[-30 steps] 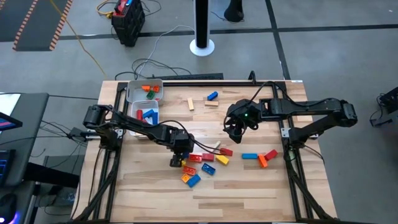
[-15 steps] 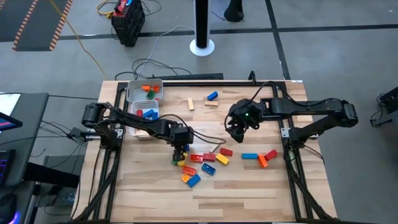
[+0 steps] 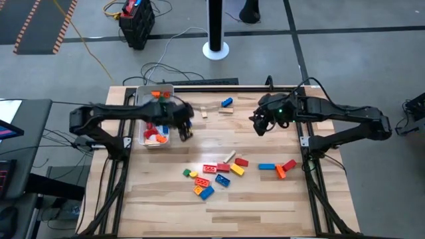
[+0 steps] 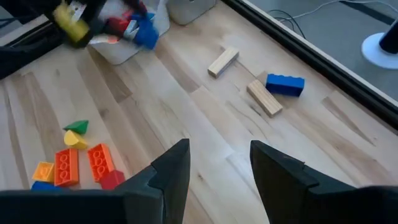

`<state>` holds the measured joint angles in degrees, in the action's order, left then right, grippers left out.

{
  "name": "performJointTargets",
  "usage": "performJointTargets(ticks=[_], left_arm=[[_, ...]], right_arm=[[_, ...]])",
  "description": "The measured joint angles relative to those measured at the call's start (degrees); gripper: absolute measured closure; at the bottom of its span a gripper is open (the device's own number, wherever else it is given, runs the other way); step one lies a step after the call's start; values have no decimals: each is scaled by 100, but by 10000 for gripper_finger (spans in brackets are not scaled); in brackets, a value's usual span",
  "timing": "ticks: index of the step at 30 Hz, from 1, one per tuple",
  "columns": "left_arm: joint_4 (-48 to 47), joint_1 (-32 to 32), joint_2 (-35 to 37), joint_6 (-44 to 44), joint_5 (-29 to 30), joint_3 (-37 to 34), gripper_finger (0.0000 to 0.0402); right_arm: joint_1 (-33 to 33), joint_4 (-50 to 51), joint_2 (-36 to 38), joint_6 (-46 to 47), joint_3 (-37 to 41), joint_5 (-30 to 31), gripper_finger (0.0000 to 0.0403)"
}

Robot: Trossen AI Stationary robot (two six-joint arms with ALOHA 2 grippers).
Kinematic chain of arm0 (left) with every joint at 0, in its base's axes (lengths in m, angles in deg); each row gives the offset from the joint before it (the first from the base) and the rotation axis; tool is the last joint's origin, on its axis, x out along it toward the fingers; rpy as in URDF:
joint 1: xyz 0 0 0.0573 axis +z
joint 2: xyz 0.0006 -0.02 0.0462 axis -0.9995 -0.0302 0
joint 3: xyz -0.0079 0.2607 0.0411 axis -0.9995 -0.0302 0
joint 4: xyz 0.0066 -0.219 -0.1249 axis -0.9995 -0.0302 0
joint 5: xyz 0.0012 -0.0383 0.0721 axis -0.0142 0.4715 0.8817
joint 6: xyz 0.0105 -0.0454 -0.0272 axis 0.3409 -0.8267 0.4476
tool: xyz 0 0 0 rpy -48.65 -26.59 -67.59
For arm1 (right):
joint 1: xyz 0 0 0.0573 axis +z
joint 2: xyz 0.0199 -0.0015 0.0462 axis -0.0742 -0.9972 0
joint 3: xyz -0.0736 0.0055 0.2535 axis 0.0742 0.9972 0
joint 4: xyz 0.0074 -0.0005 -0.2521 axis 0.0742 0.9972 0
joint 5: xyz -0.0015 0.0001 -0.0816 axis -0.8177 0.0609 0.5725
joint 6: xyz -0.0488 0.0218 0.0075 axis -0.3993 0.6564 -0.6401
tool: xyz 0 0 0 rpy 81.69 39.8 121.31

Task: Sort blocks by size
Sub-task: Put the small blue game piece into the gray bin, then put the large brown wooden block into the white bin

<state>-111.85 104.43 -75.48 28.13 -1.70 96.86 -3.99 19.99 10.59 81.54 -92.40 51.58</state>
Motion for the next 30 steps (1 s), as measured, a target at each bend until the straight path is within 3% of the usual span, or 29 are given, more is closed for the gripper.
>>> performJointTargets(ticks=[7, 12, 19, 22, 25, 30], left_arm=[[-176, 1224, 366, -548, 1219, 2, 185], [-321, 1958, 285, -608, 1330, 2, 178], [-465, 2599, 188, -705, 795, 0, 113], [-191, 2643, 190, -781, 44, 0, 98], [128, 2472, 177, -959, -851, 0, 97], [738, 1713, 24, -1512, -815, -2, 108]], right_arm=[[148, 3, -192, 49, 0, 2, 209], [322, 15, -285, 177, 0, 0, 209], [404, 9, -288, 197, 0, 15, 209], [402, 11, -288, 238, 0, 22, 209], [402, 13, -288, 262, 0, 26, 209], [349, 2, -288, 256, 0, 68, 209]])
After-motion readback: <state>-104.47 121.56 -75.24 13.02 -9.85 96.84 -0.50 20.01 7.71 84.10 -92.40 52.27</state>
